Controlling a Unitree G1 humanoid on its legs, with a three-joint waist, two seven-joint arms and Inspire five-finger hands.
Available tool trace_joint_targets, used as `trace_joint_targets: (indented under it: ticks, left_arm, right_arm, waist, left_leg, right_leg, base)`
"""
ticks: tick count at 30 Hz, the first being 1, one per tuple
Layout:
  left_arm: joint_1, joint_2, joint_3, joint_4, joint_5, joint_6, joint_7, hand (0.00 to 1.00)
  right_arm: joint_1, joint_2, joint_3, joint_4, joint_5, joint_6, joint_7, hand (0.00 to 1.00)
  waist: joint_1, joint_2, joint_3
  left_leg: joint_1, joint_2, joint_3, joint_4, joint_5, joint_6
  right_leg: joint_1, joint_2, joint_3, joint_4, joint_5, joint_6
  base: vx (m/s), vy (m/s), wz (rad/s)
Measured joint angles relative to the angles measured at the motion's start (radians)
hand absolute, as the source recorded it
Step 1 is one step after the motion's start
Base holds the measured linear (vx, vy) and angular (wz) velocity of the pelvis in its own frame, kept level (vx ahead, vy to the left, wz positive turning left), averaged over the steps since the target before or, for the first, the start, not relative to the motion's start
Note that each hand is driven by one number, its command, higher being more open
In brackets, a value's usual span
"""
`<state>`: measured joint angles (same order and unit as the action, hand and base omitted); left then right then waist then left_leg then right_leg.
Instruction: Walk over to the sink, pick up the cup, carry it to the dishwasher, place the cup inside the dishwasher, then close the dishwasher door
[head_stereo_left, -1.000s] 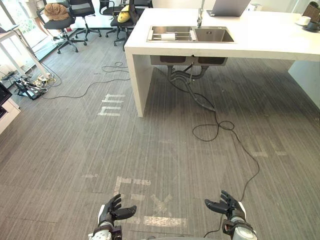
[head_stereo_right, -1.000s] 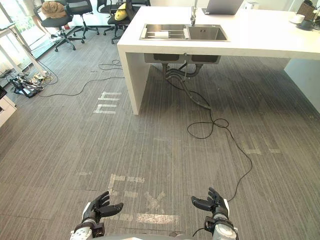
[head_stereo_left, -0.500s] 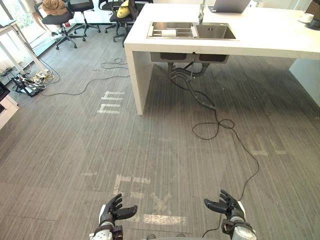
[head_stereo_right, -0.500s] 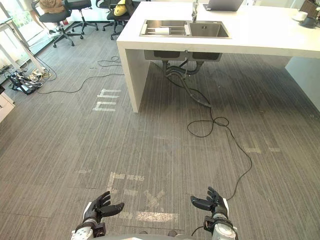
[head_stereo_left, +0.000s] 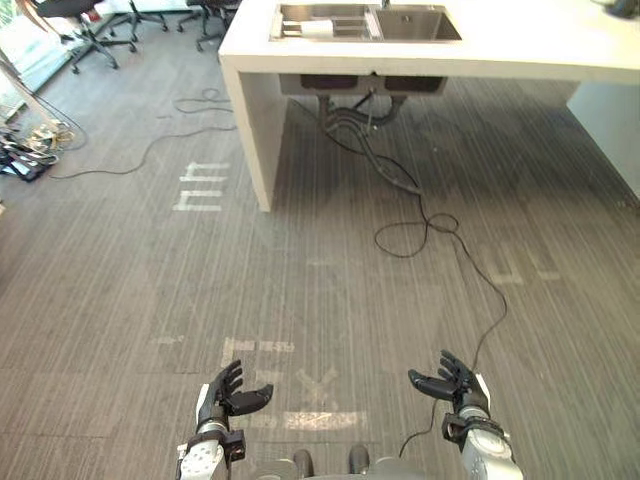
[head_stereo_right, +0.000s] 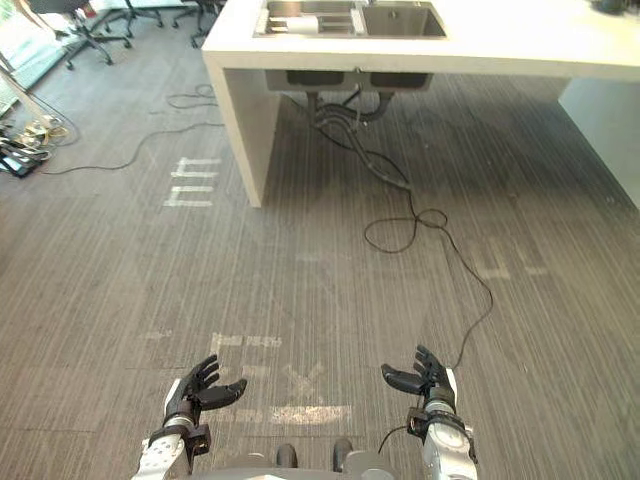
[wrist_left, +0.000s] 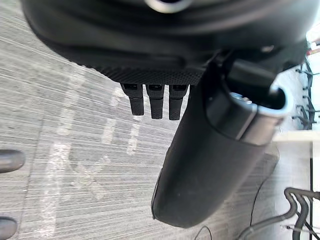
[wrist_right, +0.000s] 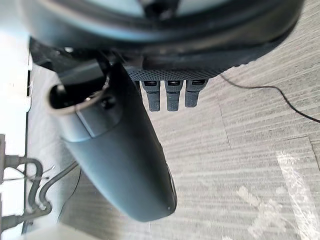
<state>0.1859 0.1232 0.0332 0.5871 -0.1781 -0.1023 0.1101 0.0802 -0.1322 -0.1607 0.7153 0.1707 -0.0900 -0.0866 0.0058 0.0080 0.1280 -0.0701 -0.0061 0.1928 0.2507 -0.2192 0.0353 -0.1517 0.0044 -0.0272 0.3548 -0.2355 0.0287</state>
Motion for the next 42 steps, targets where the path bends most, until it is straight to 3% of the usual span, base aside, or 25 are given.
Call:
trace_joint_targets:
  ticks: [2, 4, 6, 8, 9, 10, 11, 12, 13, 14, 15, 17, 20, 23, 26, 27, 29, 30, 31, 33, 34, 37, 38, 39, 42]
  left_arm:
    - [-0.001, 0.002, 0.0, -0.007, -0.001, 0.0, 0.002, 0.9]
    - [-0.009, 0.013, -0.003, -0.023, -0.011, 0.0, 0.003, 0.9]
    - [-0.007, 0.028, -0.004, -0.04, -0.012, -0.001, 0.007, 0.9]
    - [-0.024, 0.03, -0.004, -0.038, -0.019, -0.002, 0.019, 0.9]
    - [-0.047, 0.024, -0.004, -0.035, -0.019, -0.002, 0.022, 0.9]
    - [-0.064, 0.02, -0.004, -0.033, -0.02, -0.003, 0.023, 0.9]
    - [-0.067, 0.022, -0.004, -0.033, -0.019, -0.005, 0.024, 0.9]
    - [-0.061, 0.028, -0.004, -0.033, -0.019, -0.006, 0.026, 0.9]
    - [-0.061, 0.014, -0.002, -0.022, -0.02, -0.006, 0.03, 0.9]
    - [-0.059, 0.013, -0.002, -0.024, -0.019, -0.008, 0.033, 0.9]
    - [-0.071, 0.011, -0.002, -0.023, -0.019, -0.009, 0.034, 0.9]
    - [-0.107, 0.004, -0.014, -0.008, -0.019, -0.008, 0.032, 0.9]
    - [-0.108, -0.001, -0.041, -0.01, -0.02, -0.015, 0.015, 0.9]
    - [-0.106, -0.006, -0.041, -0.032, -0.031, -0.015, 0.015, 0.9]
    - [-0.108, -0.01, -0.041, -0.038, -0.038, -0.015, 0.017, 0.9]
    - [-0.11, -0.016, -0.041, -0.038, -0.038, -0.015, 0.018, 0.9]
    - [-0.11, -0.023, -0.04, -0.04, -0.038, -0.015, 0.018, 0.9]
    - [-0.104, -0.02, -0.035, -0.038, -0.038, -0.015, 0.021, 0.9]
    - [-0.108, -0.007, -0.03, -0.041, -0.038, -0.014, 0.025, 0.9]
    - [-0.114, -0.005, -0.033, -0.04, -0.036, -0.013, 0.023, 0.9]
    - [-0.098, -0.011, -0.033, -0.04, -0.035, -0.013, 0.022, 0.9]
    - [-0.062, -0.002, -0.04, -0.04, -0.035, -0.008, 0.022, 0.9]
    - [-0.048, 0.016, -0.052, -0.043, -0.034, -0.008, 0.022, 0.9]
    - [-0.046, 0.02, -0.053, -0.043, -0.034, -0.008, 0.023, 0.9]
    - [-0.048, 0.039, -0.059, -0.055, -0.036, -0.008, 0.025, 0.9]
  right_arm:
    - [0.001, -0.003, 0.0, 0.001, -0.005, 0.002, 0.0, 0.9]
    - [0.002, -0.005, 0.005, 0.001, -0.009, 0.008, 0.0, 0.9]
    - [0.012, -0.006, 0.012, 0.001, -0.016, 0.011, 0.002, 0.9]
    - [0.003, -0.023, 0.012, -0.002, -0.017, 0.012, 0.003, 0.9]
    - [-0.005, -0.044, 0.012, -0.001, -0.017, 0.012, 0.003, 0.9]
    - [-0.015, -0.065, 0.012, -0.001, -0.017, 0.012, 0.003, 0.9]
    - [-0.016, -0.07, 0.013, -0.002, -0.017, 0.012, 0.003, 0.9]
    - [-0.001, -0.076, 0.013, -0.006, -0.017, 0.011, 0.002, 0.9]
    - [0.007, -0.092, 0.012, -0.003, -0.017, 0.013, 0.001, 0.9]
    - [0.001, -0.092, 0.012, -0.001, -0.017, 0.014, 0.001, 0.9]
    - [-0.012, -0.09, 0.011, -0.012, -0.017, 0.014, 0.002, 0.9]
    - [-0.018, -0.089, 0.013, -0.008, -0.017, 0.014, 0.003, 0.9]
    - [0.002, -0.071, 0.014, -0.008, -0.001, -0.009, 0.002, 0.9]
    - [-0.016, -0.072, 0.009, -0.011, 0.012, -0.02, -0.003, 0.9]
    - [-0.023, -0.059, -0.004, 0.007, 0.032, -0.018, -0.004, 0.9]
    - [-0.029, -0.053, -0.02, 0.015, 0.032, -0.018, -0.008, 0.9]
    - [-0.031, -0.05, -0.033, 0.022, 0.032, -0.017, -0.016, 0.9]
    - [-0.033, -0.043, -0.029, 0.035, 0.032, -0.009, -0.02, 0.9]
    - [-0.036, -0.021, -0.024, 0.04, 0.032, -0.006, -0.019, 0.9]
    - [-0.036, -0.021, -0.025, 0.041, 0.031, -0.006, -0.02, 0.9]
    - [-0.037, -0.021, -0.022, 0.043, 0.024, -0.002, -0.02, 0.9]
    - [-0.037, -0.02, 0.018, 0.046, 0.023, -0.001, -0.016, 0.9]
    - [-0.025, -0.011, 0.042, 0.065, 0.022, 0.003, -0.008, 0.9]
    - [-0.023, -0.01, 0.047, 0.068, 0.022, 0.006, -0.006, 0.9]
    - [-0.013, -0.001, 0.063, 0.074, 0.02, 0.011, 0.002, 0.9]
  waist:
    - [-0.004, -0.004, 0.005]
    - [-0.014, -0.012, 0.028]
    - [-0.023, -0.025, 0.035]
    - [-0.029, -0.025, 0.041]
    - [-0.039, 0.001, 0.06]
    - [-0.046, 0.027, 0.075]
    - [-0.049, 0.029, 0.076]
    - [-0.05, 0.017, 0.071]
    - [-0.046, 0.036, 0.067]
    - [-0.048, 0.046, 0.06]
    - [-0.054, 0.046, 0.058]
    - [-0.061, 0.048, 0.06]
    - [-0.047, 0.036, 0.069]
    - [-0.044, 0.031, 0.073]
    - [-0.015, 0.025, 0.08]
    - [-0.002, 0.02, 0.088]
    - [0.006, 0.044, 0.09]
    - [0.014, 0.053, 0.088]
    - [0.015, 0.017, 0.09]
    - [0.017, 0.002, 0.089]
    - [0.024, 0.0, 0.089]
    - [0.023, -0.006, 0.091]
    - [0.008, -0.016, 0.095]
    - [0.006, -0.018, 0.095]
    - [-0.001, -0.029, 0.089]
  left_leg:
    - [0.01, -0.01, 0.008, 0.018, -0.029, 0.009]
    - [0.063, -0.021, -0.002, 0.008, -0.057, 0.023]
    - [0.101, -0.031, -0.022, 0.008, -0.087, 0.024]
    - [0.127, -0.023, -0.041, 0.013, -0.11, 0.018]
    - [0.145, 0.003, -0.069, 0.006, -0.117, 0.01]
    - [0.163, 0.033, -0.088, -0.007, -0.119, 0.003]
    - [0.171, 0.038, -0.094, -0.007, -0.118, -0.015]
    - [0.207, 0.038, -0.105, -0.008, -0.136, -0.057]
    - [0.242, 0.062, -0.107, 0.002, -0.162, -0.09]
    - [0.237, 0.079, -0.111, 0.019, -0.159, -0.097]
    - [0.207, 0.087, -0.12, 0.091, -0.137, -0.132]
    - [0.117, 0.115, -0.147, 0.323, -0.052, -0.132]
    - [-0.028, 0.209, -0.106, 0.758, -0.045, -0.112]
    - [-0.17, 0.234, -0.066, 0.761, -0.061, -0.087]
    - [-0.263, 0.162, -0.069, 0.49, -0.063, -0.087]
    - [-0.27, 0.117, -0.085, 0.298, -0.024, -0.097]
    - [-0.261, 0.073, -0.139, 0.033, 0.14, -0.094]
    - [-0.244, 0.069, -0.158, 0.031, 0.256, -0.028]
    - [-0.249, 0.037, -0.147, 0.065, 0.211, -0.027]
    - [-0.271, 0.012, -0.128, 0.134, 0.144, 0.0]
    - [-0.262, 0.001, -0.091, 0.177, 0.084, 0.016]
    - [-0.181, -0.018, -0.045, 0.168, 0.025, 0.037]
    - [-0.108, -0.025, -0.047, 0.161, -0.017, 0.046]
    - [-0.096, -0.025, -0.047, 0.16, -0.022, 0.049]
    - [-0.011, -0.011, -0.047, 0.129, -0.047, 0.04]
  right_leg:
    - [-0.036, -0.02, -0.022, 0.108, -0.035, 0.015]
    - [-0.115, -0.059, -0.076, 0.344, -0.048, 0.041]
    - [-0.151, -0.085, -0.098, 0.432, -0.089, 0.033]
    - [-0.207, -0.092, -0.11, 0.414, -0.113, 0.017]
    - [-0.255, -0.08, -0.129, 0.378, -0.113, 0.0]
    - [-0.305, -0.057, -0.138, 0.292, -0.079, -0.01]
    - [-0.313, -0.046, -0.136, 0.207, -0.022, -0.006]
    - [-0.306, -0.044, -0.13, 0.078, 0.178, -0.043]
    - [-0.3, -0.033, -0.145, 0.128, 0.191, -0.132]
    - [-0.3, -0.027, -0.151, 0.144, 0.166, -0.144]
    - [-0.29, -0.021, -0.162, 0.152, 0.125, -0.19]
    - [-0.196, -0.009, -0.195, 0.088, 0.103, -0.211]
    - [0.088, 0.026, -0.217, -0.109, 0.103, -0.212]
    - [0.172, 0.028, -0.216, -0.19, 0.103, -0.212]
    - [0.249, 0.009, -0.2, -0.257, 0.104, -0.21]
    - [0.271, -0.004, -0.191, -0.278, 0.101, -0.204]
    - [0.296, -0.001, -0.173, -0.28, 0.071, -0.136]
    - [0.309, 0.006, -0.145, -0.264, 0.04, -0.086]
    - [0.301, -0.034, -0.121, -0.223, 0.002, -0.041]
    - [0.268, -0.068, -0.06, -0.139, -0.054, -0.009]
    - [0.226, -0.099, -0.001, -0.023, -0.089, 0.033]
    - [0.129, -0.137, 0.051, 0.272, -0.07, 0.136]
    - [0.047, -0.155, 0.051, 0.508, -0.041, 0.179]
    - [0.033, -0.156, 0.048, 0.536, -0.045, 0.171]
    - [-0.103, -0.16, -0.032, 0.549, -0.091, 0.088]
  base:
    - [0.16, 0.049, -0.13]
    - [0.22, 0.046, 0.09]
    - [0.29, 0.0, 0.25]
    - [0.37, -0.04, 0.33]
    - [0.43, -0.091, 0.54]
    - [0.43, -0.098, 0.54]
    - [0.59, -0.147, 0.43]
    - [0.67, -0.164, 0.26]
    - [0.58, -0.146, 0.15]
    - [0.46, -0.139, 0.11]
    - [0.41, -0.157, 0.14]
    - [0.6, -0.235, 0.44]
    - [0.47, -0.15, 0.31]
    - [0.3, -0.037, 0.09]
    - [0.31, 0.085, -0.11]
    - [0.31, 0.165, -0.21]
    - [0.32, 0.214, -0.28]
    - [0.41, 0.278, -0.29]
    - [0.41, 0.267, -0.24]
    - [0.33, 0.208, -0.15]
    - [0.38, 0.257, -0.53]
    - [0.33, 0.167, -0.41]
    - [0.37, 0.09, -0.09]
    - [0.46, 0.068, -0.04]
    - [0.39, -0.039, -0.02]
